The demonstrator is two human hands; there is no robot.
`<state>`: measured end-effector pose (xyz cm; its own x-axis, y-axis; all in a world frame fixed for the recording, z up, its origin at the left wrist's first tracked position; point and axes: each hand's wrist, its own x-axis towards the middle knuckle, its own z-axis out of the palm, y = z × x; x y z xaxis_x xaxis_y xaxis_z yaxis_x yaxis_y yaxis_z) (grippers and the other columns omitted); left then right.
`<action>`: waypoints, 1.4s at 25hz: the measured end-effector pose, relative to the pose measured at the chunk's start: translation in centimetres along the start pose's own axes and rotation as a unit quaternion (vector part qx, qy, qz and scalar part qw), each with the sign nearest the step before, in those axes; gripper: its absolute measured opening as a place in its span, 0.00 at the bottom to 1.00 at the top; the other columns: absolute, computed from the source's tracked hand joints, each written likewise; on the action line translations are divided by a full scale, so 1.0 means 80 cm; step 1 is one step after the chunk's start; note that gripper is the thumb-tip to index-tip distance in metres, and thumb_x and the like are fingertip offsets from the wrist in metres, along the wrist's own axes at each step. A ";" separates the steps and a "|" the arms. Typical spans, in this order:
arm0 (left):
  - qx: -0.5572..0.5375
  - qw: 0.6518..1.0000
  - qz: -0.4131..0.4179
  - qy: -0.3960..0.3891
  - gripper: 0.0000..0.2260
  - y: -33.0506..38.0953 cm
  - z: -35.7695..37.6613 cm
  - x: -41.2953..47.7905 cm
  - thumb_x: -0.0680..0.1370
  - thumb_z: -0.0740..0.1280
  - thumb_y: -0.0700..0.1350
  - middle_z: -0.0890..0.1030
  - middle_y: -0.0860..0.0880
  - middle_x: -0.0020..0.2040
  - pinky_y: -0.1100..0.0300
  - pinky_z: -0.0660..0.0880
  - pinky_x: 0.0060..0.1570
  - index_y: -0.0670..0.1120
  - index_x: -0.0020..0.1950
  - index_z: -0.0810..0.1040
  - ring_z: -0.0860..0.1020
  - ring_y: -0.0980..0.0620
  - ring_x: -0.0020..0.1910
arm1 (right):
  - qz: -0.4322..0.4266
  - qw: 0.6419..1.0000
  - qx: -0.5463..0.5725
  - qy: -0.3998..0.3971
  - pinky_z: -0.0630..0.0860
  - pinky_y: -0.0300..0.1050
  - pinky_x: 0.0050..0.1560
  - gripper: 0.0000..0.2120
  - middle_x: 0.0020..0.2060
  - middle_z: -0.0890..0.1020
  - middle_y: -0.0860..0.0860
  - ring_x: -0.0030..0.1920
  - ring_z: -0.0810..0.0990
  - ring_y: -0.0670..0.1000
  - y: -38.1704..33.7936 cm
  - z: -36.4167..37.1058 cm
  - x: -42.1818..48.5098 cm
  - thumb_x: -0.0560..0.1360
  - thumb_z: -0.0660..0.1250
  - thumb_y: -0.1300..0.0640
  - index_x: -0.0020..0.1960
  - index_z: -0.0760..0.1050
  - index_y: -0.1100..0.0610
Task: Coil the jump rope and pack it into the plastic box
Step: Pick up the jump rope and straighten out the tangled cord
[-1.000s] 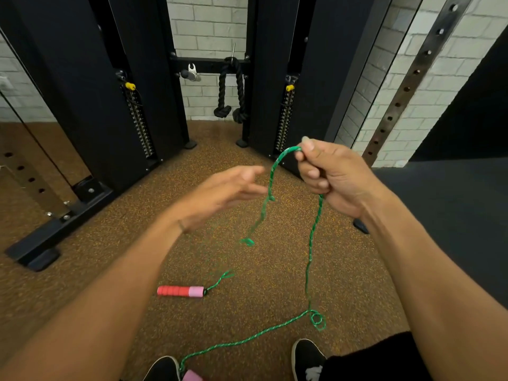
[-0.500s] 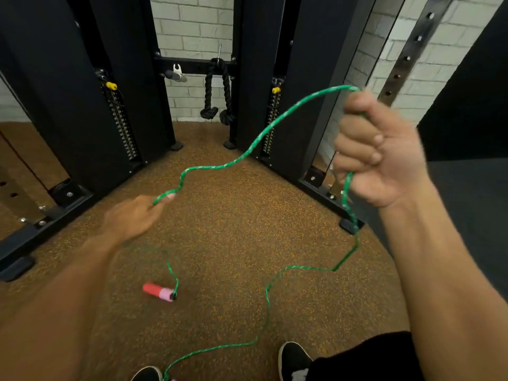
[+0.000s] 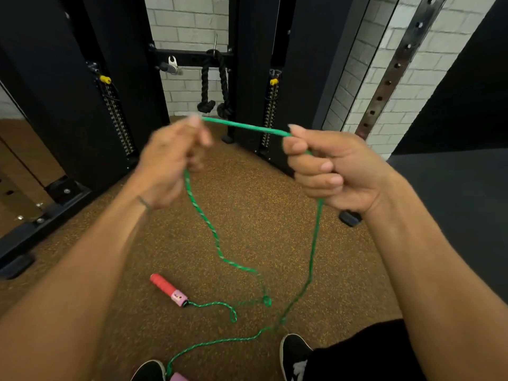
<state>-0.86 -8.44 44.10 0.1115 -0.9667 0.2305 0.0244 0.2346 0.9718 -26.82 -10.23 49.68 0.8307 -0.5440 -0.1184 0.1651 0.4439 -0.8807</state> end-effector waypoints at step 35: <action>0.185 0.943 -0.270 0.064 0.16 -0.114 0.018 -0.012 0.83 0.59 0.54 0.79 0.48 0.42 0.61 0.71 0.38 0.45 0.44 0.78 0.74 0.53 0.36 | 0.002 0.999 -0.033 0.035 0.62 0.33 0.17 0.11 0.23 0.68 0.47 0.18 0.70 0.43 0.022 0.042 -0.001 0.79 0.61 0.52 0.41 0.73 0.56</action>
<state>-2.65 -9.80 35.10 0.3009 -0.9090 -0.2883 -0.2332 -0.3632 0.9021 -24.79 -7.02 49.72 0.7923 -0.5909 -0.1518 0.1244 0.4002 -0.9080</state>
